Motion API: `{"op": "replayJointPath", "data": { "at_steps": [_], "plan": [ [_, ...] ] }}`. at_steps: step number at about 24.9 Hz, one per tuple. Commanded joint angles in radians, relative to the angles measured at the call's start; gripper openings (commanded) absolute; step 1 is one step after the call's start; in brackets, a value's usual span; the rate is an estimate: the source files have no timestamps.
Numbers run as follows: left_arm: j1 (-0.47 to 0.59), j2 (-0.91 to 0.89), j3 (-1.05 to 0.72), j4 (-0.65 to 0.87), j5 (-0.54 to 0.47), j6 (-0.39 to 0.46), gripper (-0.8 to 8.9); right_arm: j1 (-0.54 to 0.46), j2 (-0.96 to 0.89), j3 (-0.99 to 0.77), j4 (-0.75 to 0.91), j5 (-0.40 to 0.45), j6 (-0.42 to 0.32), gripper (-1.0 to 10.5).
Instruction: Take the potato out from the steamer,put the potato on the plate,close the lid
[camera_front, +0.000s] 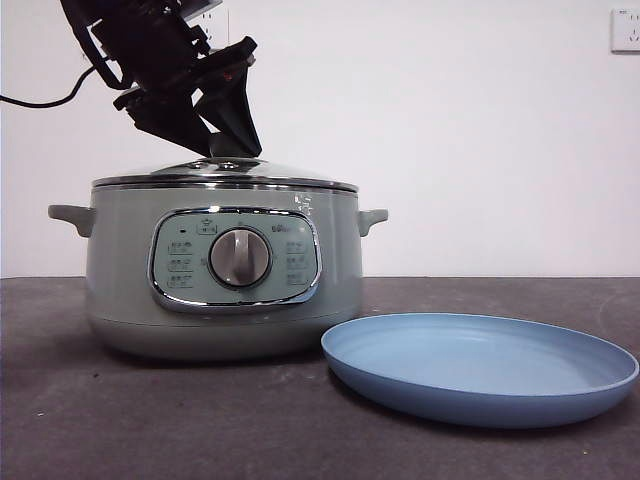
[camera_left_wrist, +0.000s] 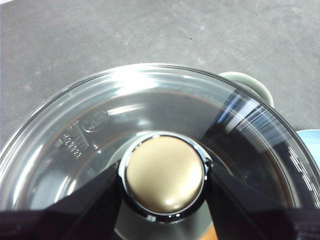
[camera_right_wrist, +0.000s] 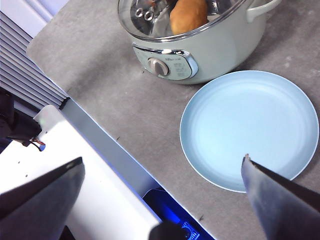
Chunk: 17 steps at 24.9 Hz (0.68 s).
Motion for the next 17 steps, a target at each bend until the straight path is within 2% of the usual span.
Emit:
{"op": "replayJointPath", "data": {
  "at_steps": [1,5,9,13,17],
  "plan": [
    [-0.003,-0.065,-0.001,0.005,0.02,-0.004,-0.09,0.002,0.008,0.002,0.004,0.003,0.003,6.6],
    [0.006,-0.179,-0.001,-0.013,0.011,-0.004,-0.09,0.002,0.04,0.002,0.029,0.002,0.015,6.6],
    [0.021,-0.349,-0.001,-0.126,-0.041,-0.004,-0.09,0.028,0.098,0.002,0.161,-0.001,0.088,6.6],
    [0.037,-0.54,-0.001,-0.284,-0.091,-0.012,-0.09,0.14,0.213,0.005,0.348,0.007,0.18,6.6],
    [0.036,-0.666,-0.001,-0.406,-0.136,-0.027,-0.09,0.237,0.346,0.053,0.416,0.08,0.193,6.6]
  ]
}}
